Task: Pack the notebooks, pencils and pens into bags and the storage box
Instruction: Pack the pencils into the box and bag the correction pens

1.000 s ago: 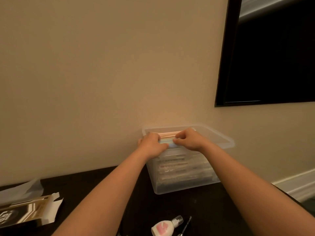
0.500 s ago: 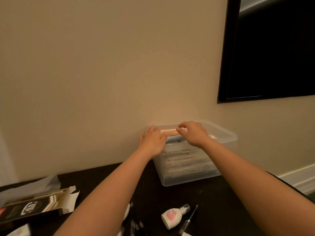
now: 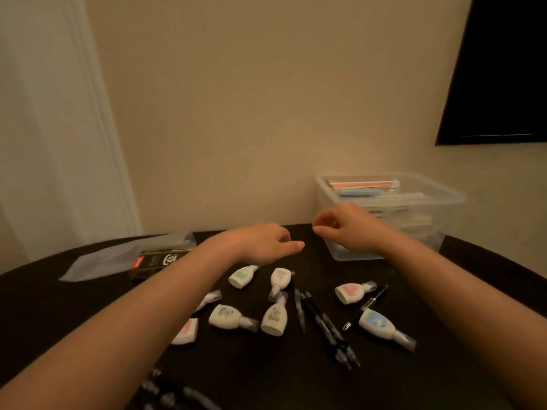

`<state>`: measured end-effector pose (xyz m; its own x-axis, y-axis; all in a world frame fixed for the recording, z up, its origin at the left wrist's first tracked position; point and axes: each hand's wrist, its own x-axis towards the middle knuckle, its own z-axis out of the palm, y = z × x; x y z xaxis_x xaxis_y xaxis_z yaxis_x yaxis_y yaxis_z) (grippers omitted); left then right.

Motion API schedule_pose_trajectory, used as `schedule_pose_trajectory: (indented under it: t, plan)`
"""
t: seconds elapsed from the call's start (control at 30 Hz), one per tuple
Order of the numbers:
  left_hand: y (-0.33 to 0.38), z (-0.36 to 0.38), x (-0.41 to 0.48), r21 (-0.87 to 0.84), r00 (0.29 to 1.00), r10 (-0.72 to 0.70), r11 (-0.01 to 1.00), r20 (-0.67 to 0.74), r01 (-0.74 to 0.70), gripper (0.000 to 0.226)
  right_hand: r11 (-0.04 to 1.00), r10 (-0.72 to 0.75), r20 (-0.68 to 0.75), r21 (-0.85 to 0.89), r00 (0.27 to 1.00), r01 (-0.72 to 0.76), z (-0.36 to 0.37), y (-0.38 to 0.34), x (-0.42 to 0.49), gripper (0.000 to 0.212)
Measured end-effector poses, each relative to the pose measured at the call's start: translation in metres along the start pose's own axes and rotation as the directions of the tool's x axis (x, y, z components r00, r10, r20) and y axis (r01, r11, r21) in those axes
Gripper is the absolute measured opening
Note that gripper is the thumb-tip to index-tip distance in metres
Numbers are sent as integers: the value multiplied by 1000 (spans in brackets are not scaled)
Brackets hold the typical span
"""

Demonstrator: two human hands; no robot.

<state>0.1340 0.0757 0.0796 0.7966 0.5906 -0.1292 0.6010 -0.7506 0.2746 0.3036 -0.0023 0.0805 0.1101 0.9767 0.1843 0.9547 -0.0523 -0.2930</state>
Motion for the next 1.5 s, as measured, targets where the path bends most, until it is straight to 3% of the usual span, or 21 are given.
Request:
schedule_pose_trajectory:
  t: [0.23,0.57,0.63,0.73,0.8,0.87,0.97,1.13,1.33,1.5]
  plan:
    - [-23,23,-72,-16,999,-33,999,16,33,43,1000,9,206,-14,979,-6,45,-45,-34,21]
    - [-74,75,-132,-130,974,-228,966,-20,223,30,998,-36,320,68,947,15,106,-94,-67,22]
    - [-86,87,-141,-165,953,-287,949,-95,269,22,996,-56,337,82,940,30,118,-103,-69,23]
    - [-96,96,-152,-178,882,-329,942,-337,284,7,992,-100,369,105,924,66,131,-117,-72,25]
    - [-100,95,-158,-167,851,-340,940,-402,296,4,992,-119,402,88,908,91,136,-125,-73,30]
    - [-106,96,-160,-150,861,-361,933,-360,328,8,992,-122,450,37,885,118,136,-133,-72,34]
    - [-116,99,-161,-111,880,-410,912,-239,395,14,992,-112,526,7,843,127,135,-142,-68,19]
    - [-131,89,-171,-129,868,-456,890,-195,438,24,974,-115,445,-126,888,189,142,-147,-62,15]
    - [-138,86,-183,-150,861,-506,856,-47,494,39,980,-192,314,103,930,168,146,-160,-74,15]
    - [-137,90,-181,-203,864,-495,859,-96,470,33,977,-212,331,77,919,198,156,-181,-71,25]
